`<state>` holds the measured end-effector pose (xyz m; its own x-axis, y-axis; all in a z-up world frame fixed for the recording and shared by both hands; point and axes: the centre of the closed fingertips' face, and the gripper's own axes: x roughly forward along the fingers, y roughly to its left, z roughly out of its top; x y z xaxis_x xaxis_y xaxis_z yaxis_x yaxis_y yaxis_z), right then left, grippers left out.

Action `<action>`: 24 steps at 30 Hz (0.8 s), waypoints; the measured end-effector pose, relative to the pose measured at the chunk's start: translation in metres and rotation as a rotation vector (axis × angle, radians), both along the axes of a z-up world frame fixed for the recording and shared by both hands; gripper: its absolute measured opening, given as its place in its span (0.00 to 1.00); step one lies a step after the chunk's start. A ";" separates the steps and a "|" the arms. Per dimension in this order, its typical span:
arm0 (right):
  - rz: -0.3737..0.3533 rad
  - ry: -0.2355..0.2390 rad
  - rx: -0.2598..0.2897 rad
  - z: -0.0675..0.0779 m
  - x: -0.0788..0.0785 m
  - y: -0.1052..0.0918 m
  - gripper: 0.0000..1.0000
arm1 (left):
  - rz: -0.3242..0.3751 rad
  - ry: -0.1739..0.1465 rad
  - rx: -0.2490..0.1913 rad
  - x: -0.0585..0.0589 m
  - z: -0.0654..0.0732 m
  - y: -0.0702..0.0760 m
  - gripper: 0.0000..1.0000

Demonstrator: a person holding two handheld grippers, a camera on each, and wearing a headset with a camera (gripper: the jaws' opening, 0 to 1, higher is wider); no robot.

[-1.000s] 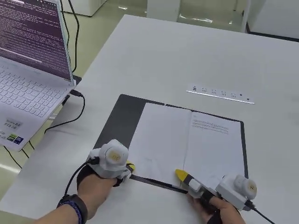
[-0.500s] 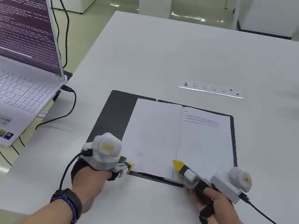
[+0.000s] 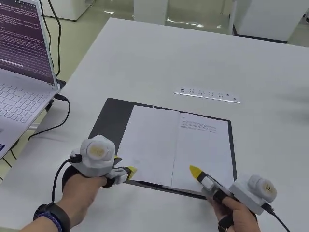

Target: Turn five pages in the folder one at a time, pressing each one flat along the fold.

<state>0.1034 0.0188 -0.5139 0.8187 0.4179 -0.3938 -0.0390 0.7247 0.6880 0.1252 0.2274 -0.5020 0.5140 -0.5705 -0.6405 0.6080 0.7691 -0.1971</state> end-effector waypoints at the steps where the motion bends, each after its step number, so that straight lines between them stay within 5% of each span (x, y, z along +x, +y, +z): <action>1: 0.002 -0.003 -0.008 0.002 -0.002 -0.002 0.30 | 0.001 -0.004 0.000 0.000 0.002 0.001 0.35; 11: 0.020 -0.045 -0.108 0.018 -0.018 -0.029 0.39 | 0.006 -0.058 0.004 -0.002 0.027 0.017 0.42; 18: 0.073 -0.098 -0.204 0.037 -0.028 -0.043 0.48 | -0.028 -0.111 0.038 -0.010 0.046 0.026 0.46; 24: 0.115 -0.114 -0.273 0.041 -0.041 -0.049 0.55 | -0.052 -0.126 0.073 -0.020 0.051 0.037 0.53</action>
<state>0.0619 -0.0306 -0.4726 0.8175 0.4019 -0.4125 -0.1971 0.8683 0.4553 0.1051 0.2642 -0.4508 0.5640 -0.5525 -0.6137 0.6636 0.7456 -0.0614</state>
